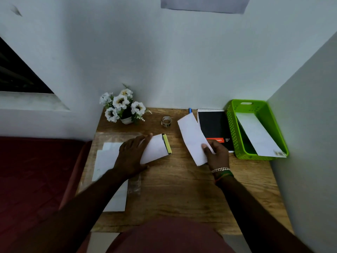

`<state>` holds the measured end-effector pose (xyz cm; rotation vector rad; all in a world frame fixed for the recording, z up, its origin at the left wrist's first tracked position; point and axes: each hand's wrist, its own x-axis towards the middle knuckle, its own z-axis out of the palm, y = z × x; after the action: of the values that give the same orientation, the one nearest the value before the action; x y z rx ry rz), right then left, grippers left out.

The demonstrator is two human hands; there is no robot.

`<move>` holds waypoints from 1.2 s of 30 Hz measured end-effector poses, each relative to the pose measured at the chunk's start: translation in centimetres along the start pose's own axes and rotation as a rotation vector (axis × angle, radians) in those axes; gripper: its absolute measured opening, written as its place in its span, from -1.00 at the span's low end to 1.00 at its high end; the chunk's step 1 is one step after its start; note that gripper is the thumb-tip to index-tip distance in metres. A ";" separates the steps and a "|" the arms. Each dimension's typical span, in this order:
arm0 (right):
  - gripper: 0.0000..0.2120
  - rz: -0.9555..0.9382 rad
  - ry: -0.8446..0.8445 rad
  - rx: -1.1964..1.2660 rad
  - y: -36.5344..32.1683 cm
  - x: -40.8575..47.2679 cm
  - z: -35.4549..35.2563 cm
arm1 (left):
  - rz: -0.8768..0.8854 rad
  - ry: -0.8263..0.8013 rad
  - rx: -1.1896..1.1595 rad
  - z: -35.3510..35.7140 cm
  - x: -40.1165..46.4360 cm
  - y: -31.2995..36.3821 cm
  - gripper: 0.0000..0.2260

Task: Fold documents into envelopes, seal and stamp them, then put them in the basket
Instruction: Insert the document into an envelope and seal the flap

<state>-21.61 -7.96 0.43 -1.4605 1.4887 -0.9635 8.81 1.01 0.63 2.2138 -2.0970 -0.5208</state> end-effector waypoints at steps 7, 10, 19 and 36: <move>-0.88 -0.069 -0.180 -0.051 -0.3 -0.1 -1.3 | 0.006 0.032 -0.019 -0.3 0.1 0.2 0.14; -0.86 -0.062 -0.199 -0.147 0.3 0.2 -1.9 | -0.011 0.049 -0.001 -0.5 0.1 0.3 0.17; -0.81 -0.097 -0.226 -0.304 -0.2 0.8 -3.4 | -0.019 0.083 -0.014 -0.5 0.1 0.2 0.18; -0.77 -0.184 -0.574 -0.537 -4.8 2.3 -2.7 | 0.213 -0.024 0.095 1.6 -0.4 3.9 0.12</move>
<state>-22.27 -10.47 5.80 -2.0667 1.2329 -0.1861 4.65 1.45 0.24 2.0037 -2.3790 -0.4430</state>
